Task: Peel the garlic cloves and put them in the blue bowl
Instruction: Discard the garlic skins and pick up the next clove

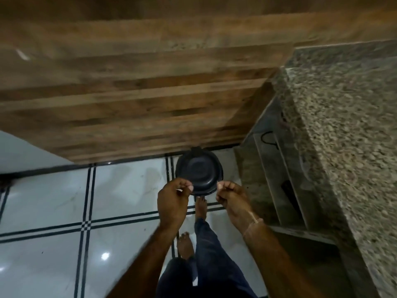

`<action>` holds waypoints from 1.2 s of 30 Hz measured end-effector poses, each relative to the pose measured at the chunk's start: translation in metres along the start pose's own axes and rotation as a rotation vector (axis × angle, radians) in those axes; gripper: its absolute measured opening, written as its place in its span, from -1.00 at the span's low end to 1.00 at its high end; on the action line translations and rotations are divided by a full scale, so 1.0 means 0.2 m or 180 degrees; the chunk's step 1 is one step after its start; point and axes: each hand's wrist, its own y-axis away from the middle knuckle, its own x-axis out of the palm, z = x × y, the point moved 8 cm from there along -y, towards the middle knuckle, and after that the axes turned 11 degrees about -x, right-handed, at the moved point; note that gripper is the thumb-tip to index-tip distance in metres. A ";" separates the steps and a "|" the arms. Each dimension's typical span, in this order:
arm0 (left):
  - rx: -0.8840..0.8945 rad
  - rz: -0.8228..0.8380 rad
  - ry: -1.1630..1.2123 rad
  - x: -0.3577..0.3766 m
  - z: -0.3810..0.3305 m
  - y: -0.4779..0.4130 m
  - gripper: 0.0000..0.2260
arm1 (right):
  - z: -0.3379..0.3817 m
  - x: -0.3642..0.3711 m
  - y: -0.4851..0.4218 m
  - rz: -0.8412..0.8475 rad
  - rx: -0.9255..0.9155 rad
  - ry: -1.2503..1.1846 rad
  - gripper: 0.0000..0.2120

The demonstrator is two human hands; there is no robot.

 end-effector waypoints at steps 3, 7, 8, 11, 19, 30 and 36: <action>-0.0284 0.0033 0.0031 0.03 0.06 -0.13 -0.89 | -0.07 0.07 -0.12 0.0040 0.0266 0.0067 -0.73; -0.1190 0.0323 0.0375 0.23 0.35 -0.36 -0.93 | -0.29 0.10 -0.39 0.0027 0.0542 0.0079 -0.70; -0.1461 0.0363 0.0473 0.29 0.43 -0.40 -0.92 | -0.35 0.10 -0.46 -0.0010 0.0612 0.0064 -0.70; -0.2268 0.0335 0.0714 0.56 0.74 -0.64 -0.93 | -0.66 0.12 -0.80 -0.0253 0.0829 0.0035 -0.80; -0.2887 0.0388 0.0966 1.20 1.25 -1.27 -0.96 | -1.35 0.07 -1.61 -0.0569 0.1157 0.0099 -0.70; -0.2661 0.1250 0.0578 1.49 1.22 -1.33 -0.52 | -1.37 0.29 -1.62 0.0125 0.1713 -0.0718 -0.52; -0.2799 0.1578 0.1110 1.25 0.75 -1.05 -0.86 | -0.98 0.19 -1.38 0.0018 0.1243 -0.0198 -0.62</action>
